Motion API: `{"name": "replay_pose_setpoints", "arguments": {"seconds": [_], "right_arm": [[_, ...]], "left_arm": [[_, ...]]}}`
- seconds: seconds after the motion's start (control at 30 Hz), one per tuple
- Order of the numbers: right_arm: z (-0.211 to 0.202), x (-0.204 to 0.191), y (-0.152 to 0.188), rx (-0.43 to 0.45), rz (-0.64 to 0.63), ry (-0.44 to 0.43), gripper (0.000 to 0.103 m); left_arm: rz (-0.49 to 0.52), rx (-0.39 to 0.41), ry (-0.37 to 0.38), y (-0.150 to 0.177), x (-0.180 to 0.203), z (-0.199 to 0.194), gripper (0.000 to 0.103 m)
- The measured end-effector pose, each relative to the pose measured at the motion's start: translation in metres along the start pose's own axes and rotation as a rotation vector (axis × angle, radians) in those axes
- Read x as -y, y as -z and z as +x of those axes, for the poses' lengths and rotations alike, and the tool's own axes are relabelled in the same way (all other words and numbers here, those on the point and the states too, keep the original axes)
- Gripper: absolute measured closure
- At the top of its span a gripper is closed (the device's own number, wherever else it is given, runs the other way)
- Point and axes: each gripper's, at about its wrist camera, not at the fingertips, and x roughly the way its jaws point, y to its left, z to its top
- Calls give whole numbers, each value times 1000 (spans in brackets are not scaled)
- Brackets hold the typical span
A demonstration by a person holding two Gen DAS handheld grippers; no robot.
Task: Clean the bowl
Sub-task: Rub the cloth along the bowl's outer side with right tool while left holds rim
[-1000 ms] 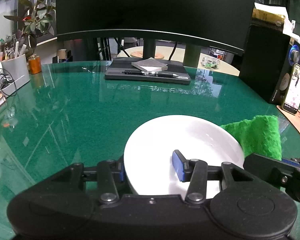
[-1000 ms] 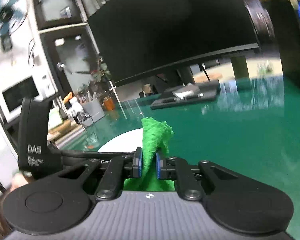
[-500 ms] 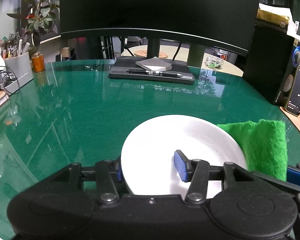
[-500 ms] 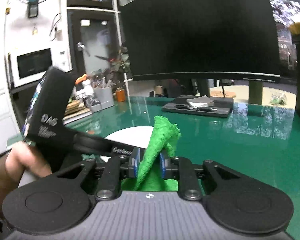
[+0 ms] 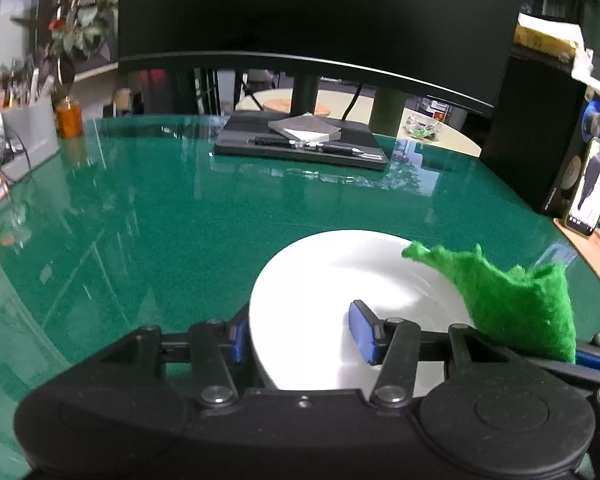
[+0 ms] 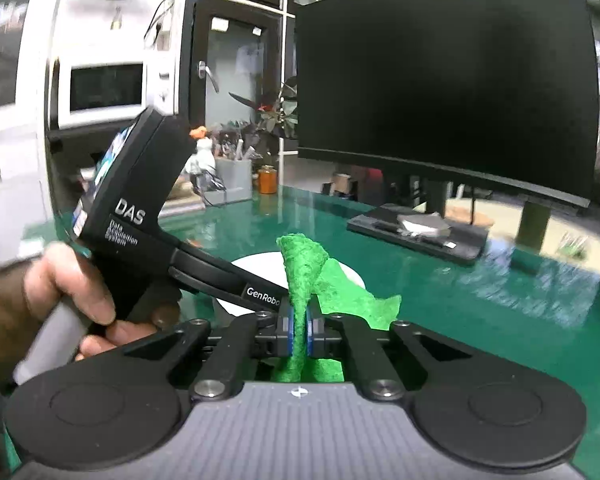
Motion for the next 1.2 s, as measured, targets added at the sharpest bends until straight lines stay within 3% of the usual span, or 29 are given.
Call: {"name": "replay_pose_setpoints", "arguments": {"seconds": [0.07,0.17,0.23,0.3,0.43,0.57,0.77,0.87,1.0,1.2], "right_arm": [[1,9,-1,-3,62,-56,97],[4,23,-3,-16,154,-145,97],[7,31,-4,-28,214,-207,98],[14,40,-4,-34,226,-189,98],[24,67,-6,-8,318,-145,98],[29,70,-3,-9,349,-158,97],[30,47,3,-52,326,-292,96],[30,52,1,-49,336,-278,98],[27,68,-1,-11,352,-148,99],[29,76,0,18,371,-118,98]], "left_arm": [[-88,-30,81,-7,-19,1,56],[-148,-51,131,-13,-38,6,62],[-132,-55,137,-14,-40,8,74],[-132,-61,174,-14,-41,8,85],[-95,-66,182,-12,-36,10,86],[-102,-72,193,-11,-37,12,86],[-101,-72,184,-10,-36,10,85],[-98,-72,176,-9,-35,8,85],[-94,-72,150,-5,-31,1,85],[-65,-89,139,7,-20,-17,85]]}}
